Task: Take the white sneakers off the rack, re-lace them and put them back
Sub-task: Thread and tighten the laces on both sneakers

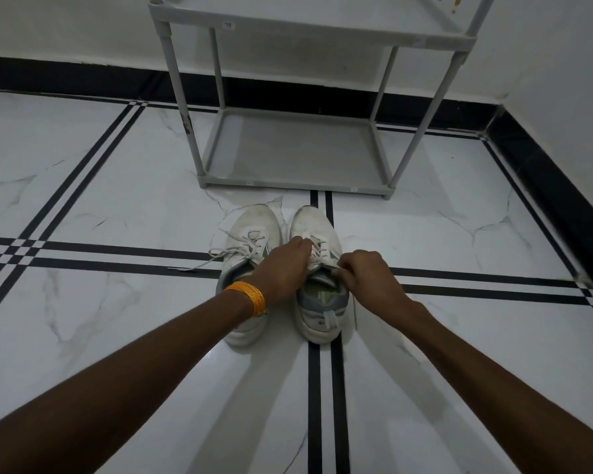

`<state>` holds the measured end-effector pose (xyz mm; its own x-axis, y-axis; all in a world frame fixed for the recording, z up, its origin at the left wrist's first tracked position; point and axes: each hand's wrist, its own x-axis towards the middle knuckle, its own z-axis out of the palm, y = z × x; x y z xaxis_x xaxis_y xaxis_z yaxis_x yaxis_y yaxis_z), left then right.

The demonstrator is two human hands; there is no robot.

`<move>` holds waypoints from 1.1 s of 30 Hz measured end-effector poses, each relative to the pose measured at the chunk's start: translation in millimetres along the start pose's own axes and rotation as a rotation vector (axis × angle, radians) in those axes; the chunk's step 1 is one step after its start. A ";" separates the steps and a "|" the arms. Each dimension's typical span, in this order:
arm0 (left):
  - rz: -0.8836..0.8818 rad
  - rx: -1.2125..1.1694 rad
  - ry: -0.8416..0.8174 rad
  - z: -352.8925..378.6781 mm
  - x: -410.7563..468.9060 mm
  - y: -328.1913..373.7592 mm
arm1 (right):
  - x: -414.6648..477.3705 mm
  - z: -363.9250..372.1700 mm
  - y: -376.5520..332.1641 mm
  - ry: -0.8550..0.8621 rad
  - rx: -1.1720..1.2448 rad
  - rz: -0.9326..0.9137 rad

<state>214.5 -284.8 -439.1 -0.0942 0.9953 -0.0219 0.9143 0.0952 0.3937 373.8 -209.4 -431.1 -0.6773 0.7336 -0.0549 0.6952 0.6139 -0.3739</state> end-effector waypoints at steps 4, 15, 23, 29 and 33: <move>0.073 0.241 -0.011 3.7 -1.9 2.1 | -5.5 -5.4 12.6 0.013 0.290 -0.026; 0.259 0.523 -0.085 -20.9 -5.3 -4.0 | -8.8 2.5 20.2 -0.021 -0.302 -0.163; 0.220 0.468 -0.078 -12.6 1.6 -12.1 | -7.7 4.6 19.0 -0.015 -0.329 -0.137; 0.185 0.312 0.002 -14.8 -10.6 -11.7 | -4.6 3.1 21.1 -0.026 -0.241 -0.087; 0.048 -0.078 0.253 -30.5 -19.4 -24.0 | -9.2 -3.9 28.7 -0.044 0.230 0.100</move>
<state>182.4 -306.9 -420.2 -0.1557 0.9619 0.2249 0.8880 0.0366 0.4583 400.9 -197.4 -437.7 -0.6212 0.7709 -0.1410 0.6898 0.4524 -0.5653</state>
